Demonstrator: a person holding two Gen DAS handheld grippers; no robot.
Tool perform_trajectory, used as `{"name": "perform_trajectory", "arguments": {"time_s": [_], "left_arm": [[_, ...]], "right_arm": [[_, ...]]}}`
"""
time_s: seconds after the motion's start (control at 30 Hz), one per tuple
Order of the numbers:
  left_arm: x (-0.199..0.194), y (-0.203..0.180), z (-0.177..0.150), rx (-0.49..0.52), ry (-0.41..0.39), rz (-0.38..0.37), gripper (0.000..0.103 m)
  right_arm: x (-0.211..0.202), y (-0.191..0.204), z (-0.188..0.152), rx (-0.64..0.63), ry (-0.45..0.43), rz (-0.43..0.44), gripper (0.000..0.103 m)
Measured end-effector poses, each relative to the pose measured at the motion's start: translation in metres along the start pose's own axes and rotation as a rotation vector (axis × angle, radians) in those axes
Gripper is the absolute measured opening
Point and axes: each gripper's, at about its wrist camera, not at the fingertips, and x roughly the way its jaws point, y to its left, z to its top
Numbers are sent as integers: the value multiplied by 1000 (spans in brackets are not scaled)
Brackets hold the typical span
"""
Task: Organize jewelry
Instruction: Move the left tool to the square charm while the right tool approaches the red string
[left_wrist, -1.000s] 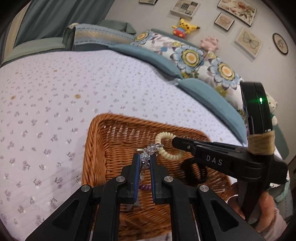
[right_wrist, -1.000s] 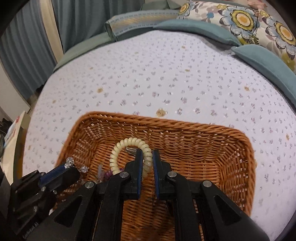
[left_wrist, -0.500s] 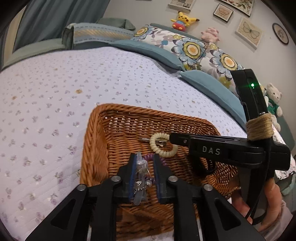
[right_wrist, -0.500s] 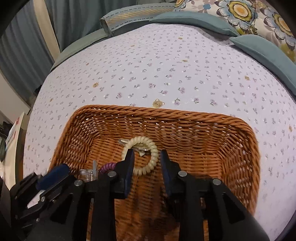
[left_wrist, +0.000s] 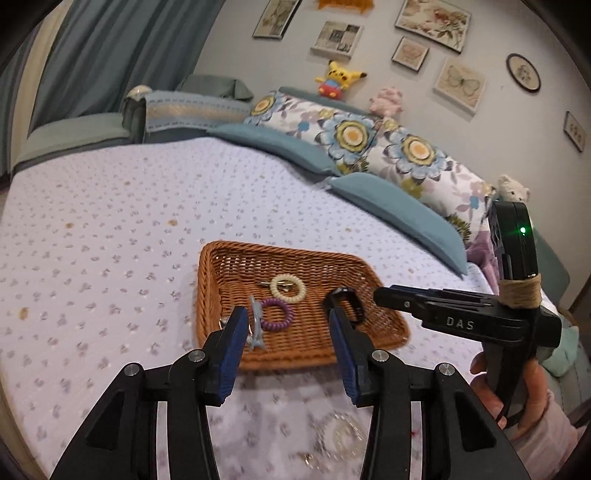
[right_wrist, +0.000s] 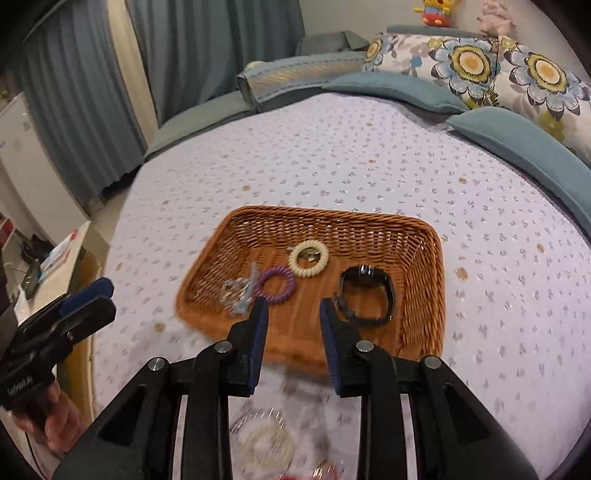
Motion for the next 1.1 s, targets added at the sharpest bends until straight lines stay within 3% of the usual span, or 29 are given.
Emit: {"name": "perform_trajectory", "arguments": {"time_s": [0.23,0.53,0.8,1.1], "left_arm": [[-40,-11,-24,-1,15,-21,47],[-55,-5,-77,-77,81,-16,47],[-34,-5,-110,-98,166,11,47],[21,-11,-131,-83,320,39,45]], "right_arm": [[-52,9,-37,-33,-22,15,31],[-81,-10,-93,-29,25,25,31],[-59,-5,-156,48,104,94,31],[-17,8,-195,89,164,70,31]]}}
